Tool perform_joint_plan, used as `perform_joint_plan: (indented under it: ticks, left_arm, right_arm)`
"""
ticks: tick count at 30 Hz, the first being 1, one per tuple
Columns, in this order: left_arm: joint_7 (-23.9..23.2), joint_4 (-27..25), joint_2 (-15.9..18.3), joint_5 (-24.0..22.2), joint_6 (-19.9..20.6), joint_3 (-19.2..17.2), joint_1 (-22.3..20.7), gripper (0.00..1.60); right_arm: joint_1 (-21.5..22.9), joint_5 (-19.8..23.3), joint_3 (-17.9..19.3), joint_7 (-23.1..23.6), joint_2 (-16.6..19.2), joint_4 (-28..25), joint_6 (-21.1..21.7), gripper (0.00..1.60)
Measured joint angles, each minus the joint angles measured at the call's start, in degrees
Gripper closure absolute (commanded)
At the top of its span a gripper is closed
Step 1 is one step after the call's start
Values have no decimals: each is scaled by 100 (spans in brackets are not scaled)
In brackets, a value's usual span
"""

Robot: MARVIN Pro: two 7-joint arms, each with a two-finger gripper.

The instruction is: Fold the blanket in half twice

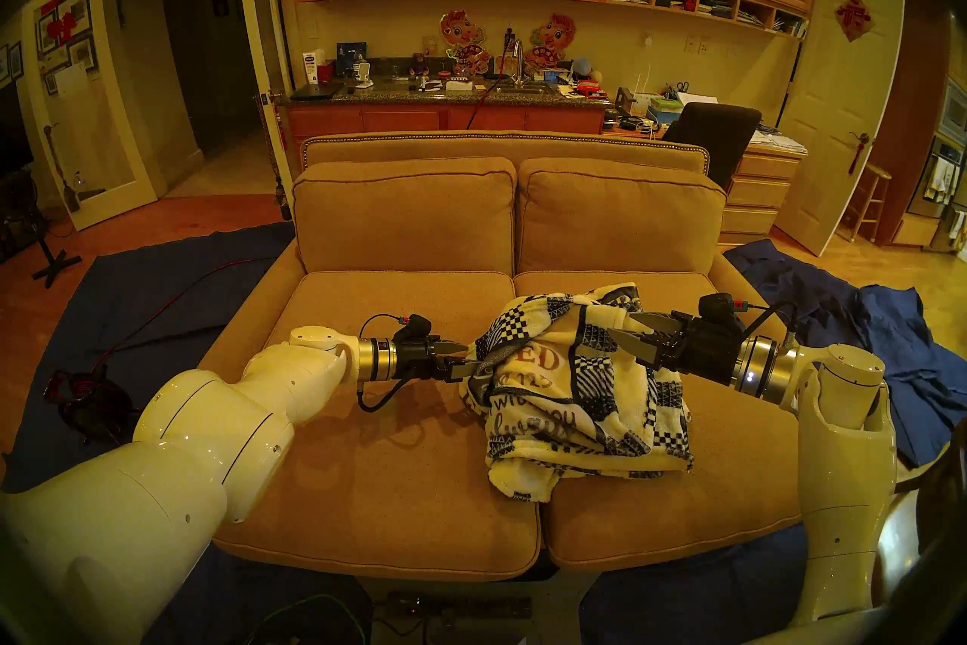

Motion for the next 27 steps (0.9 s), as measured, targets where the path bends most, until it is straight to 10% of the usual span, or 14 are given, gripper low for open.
perform_joint_plan:
  ticks: [2, 8, 9, 10, 12, 27]
  left_arm:
    - [0, 35, -34, 1, 4, -1, 0, 137]
    - [-1, 68, -95, 5, -41, -8, 3, 160]
    - [-1, 55, -102, 3, -83, -23, 7, 160]
    - [-1, 49, -103, 2, -99, -30, 8, 160]
    - [-2, 32, -102, -6, -145, -54, 12, 160]
    - [-245, -272, 176, -304, -459, -536, 65, 160]
  right_arm:
    - [-13, -2, 4, 9, 8, 0, 0, 0]
    - [-69, -80, -39, 17, 63, -4, -24, 29]
    - [-110, -209, -109, 0, 107, -7, -109, 80]
    - [-123, -262, -137, -15, 122, -4, -147, 80]
    - [-155, -405, -208, -59, 162, 19, -248, 160]
    - [-105, -792, -616, -286, 174, 247, -633, 160]
